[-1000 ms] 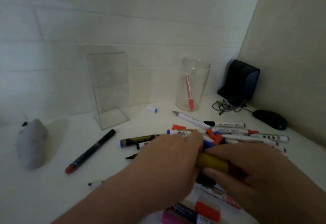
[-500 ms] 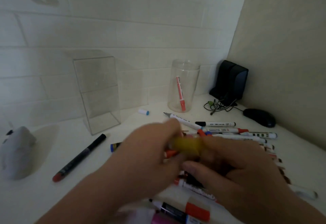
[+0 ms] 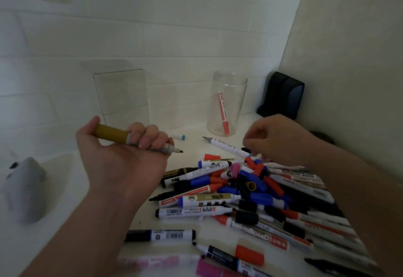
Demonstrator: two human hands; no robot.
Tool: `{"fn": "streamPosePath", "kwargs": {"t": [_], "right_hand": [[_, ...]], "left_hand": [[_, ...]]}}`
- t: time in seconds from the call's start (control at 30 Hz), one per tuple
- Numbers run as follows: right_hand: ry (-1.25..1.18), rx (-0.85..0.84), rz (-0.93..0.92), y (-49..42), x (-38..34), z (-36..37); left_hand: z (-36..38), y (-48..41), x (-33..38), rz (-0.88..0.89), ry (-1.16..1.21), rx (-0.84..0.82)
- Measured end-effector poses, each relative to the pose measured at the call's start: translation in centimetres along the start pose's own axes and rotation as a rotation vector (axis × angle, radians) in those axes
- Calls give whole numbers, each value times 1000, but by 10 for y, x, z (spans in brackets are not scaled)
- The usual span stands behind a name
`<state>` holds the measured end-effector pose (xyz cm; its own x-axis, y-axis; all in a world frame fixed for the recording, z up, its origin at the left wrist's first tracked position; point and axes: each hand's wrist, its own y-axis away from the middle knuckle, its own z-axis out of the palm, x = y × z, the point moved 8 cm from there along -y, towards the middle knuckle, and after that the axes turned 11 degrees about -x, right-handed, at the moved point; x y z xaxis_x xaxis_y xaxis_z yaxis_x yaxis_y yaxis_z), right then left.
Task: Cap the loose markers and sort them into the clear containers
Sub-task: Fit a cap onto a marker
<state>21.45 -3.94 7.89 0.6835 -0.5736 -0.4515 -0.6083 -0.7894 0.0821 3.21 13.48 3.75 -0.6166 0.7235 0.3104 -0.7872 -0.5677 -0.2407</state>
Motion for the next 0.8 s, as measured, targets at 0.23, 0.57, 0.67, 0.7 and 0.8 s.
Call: {"fn": "streamPosePath", "kwargs": {"t": [0.23, 0.57, 0.67, 0.7, 0.8], "right_hand": [[482, -457, -55, -84, -7, 45], [446, -634, -76, -105, -14, 60], [350, -651, -72, -106, -11, 58], [338, -663, -72, -105, -11, 59], [345, -682, -93, -105, -11, 65]], "left_hand": [[-21, -4, -3, -87, 29, 138], [-31, -10, -10, -150, -380, 197], [-29, -11, -11, -129, -351, 195], [-28, -11, -13, -129, -350, 187], [-22, -9, -18, -139, -343, 122]]}}
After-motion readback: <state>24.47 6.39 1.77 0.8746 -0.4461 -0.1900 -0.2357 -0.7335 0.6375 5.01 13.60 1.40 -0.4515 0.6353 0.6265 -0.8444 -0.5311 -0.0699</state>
